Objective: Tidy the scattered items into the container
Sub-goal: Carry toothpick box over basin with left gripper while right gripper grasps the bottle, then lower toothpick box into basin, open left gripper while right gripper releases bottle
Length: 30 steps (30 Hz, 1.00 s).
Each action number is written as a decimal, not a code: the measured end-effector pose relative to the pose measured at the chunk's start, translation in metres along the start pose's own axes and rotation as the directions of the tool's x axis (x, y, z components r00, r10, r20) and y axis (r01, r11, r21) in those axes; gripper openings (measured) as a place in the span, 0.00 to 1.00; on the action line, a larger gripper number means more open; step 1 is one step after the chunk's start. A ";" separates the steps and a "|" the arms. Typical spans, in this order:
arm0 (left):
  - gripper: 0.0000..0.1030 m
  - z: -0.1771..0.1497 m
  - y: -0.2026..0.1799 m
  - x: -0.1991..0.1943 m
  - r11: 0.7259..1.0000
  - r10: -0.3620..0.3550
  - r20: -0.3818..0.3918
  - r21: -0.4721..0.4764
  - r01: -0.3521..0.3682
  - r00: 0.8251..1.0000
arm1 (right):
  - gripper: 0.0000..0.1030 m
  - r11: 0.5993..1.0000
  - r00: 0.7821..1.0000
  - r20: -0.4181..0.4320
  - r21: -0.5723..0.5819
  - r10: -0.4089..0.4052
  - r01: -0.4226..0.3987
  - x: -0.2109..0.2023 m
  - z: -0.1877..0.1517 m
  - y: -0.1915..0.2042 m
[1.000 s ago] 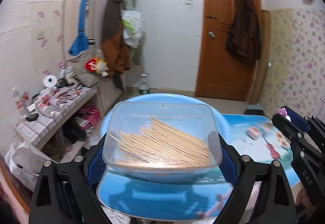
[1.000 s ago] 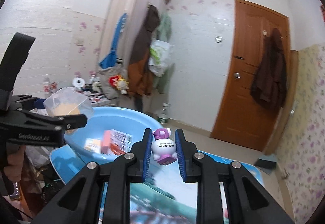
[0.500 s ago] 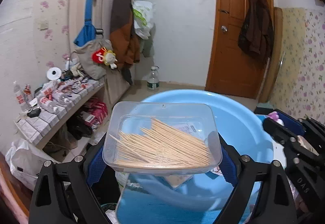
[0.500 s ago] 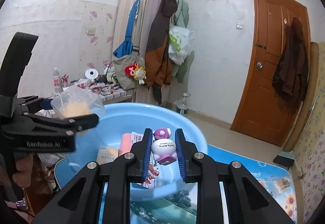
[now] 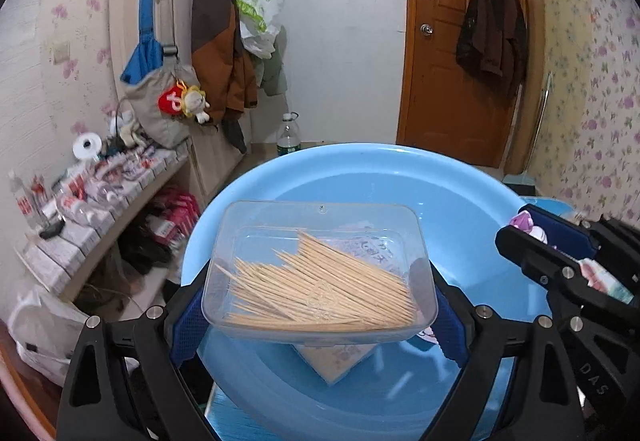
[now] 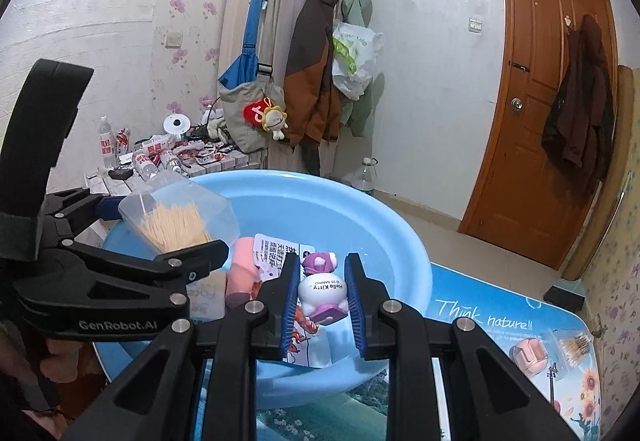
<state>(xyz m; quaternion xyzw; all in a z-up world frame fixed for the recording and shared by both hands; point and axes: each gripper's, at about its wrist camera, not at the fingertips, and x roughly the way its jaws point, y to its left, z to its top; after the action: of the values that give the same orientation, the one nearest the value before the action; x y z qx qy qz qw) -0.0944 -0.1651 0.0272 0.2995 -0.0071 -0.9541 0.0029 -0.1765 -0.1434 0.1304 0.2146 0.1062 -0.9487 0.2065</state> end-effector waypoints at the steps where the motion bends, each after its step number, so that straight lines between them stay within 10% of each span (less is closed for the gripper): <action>1: 0.90 0.000 -0.001 0.001 1.000 -0.003 -0.002 0.002 0.003 1.000 | 0.23 1.000 1.000 -0.002 0.001 0.000 0.000 -0.001 -0.001 0.000; 30: 1.00 0.003 0.011 -0.036 1.000 0.017 0.059 -0.014 -0.017 0.998 | 0.23 1.000 1.000 -0.006 0.002 0.011 -0.011 -0.019 -0.007 0.005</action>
<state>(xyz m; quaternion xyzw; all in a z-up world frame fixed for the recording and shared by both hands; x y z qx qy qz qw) -0.0664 -0.1761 0.0504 0.2708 -0.0033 -0.9625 0.0129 -0.1559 -0.1391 0.1319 0.2183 0.1048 -0.9470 0.2111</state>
